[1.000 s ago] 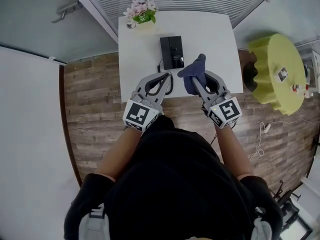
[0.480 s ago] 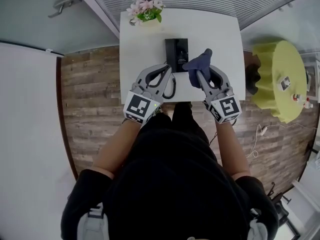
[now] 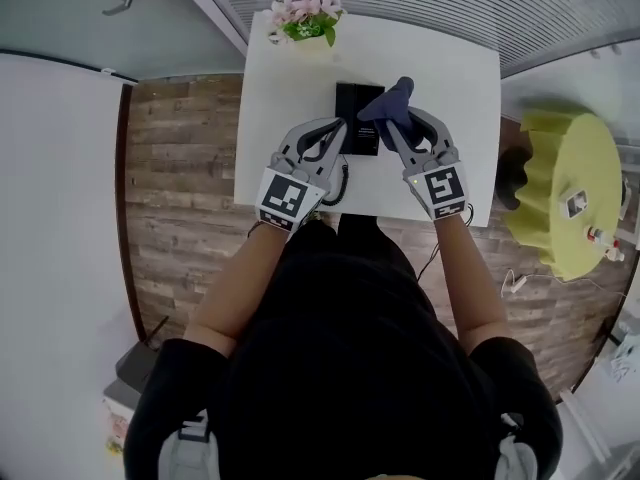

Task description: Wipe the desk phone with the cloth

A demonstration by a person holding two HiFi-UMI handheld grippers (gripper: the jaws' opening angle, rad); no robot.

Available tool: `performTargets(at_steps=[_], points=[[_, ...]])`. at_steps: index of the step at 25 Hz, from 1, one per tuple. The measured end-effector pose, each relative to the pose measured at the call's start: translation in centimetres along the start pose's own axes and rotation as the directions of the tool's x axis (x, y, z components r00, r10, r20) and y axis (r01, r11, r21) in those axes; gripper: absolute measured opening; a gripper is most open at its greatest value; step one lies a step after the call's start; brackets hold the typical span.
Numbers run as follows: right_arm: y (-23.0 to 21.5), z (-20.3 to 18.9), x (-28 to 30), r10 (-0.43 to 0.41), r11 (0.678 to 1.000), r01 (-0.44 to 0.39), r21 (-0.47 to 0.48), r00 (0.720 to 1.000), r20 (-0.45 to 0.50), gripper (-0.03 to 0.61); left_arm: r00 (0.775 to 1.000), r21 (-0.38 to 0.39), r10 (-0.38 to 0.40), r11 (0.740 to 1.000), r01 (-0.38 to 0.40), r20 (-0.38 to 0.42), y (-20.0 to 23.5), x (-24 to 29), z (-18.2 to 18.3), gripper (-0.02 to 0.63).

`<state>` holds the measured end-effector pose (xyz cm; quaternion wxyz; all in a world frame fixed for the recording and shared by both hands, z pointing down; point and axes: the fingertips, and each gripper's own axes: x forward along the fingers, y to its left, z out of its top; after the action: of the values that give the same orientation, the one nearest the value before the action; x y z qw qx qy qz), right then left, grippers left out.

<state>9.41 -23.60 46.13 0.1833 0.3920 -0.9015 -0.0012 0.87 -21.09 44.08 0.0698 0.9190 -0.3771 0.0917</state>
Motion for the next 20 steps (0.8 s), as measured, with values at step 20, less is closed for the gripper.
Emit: performTargets(at_steps=[20], points=[[-1.2, -11.7, 11.4, 0.145, 0.836, -0.305, -0.457, 0.925, -0.352, 0.110, 0.974, -0.128, 0.190, 0.970, -0.205, -0.125, 3.7, 6.6, -9.8, 0.011]])
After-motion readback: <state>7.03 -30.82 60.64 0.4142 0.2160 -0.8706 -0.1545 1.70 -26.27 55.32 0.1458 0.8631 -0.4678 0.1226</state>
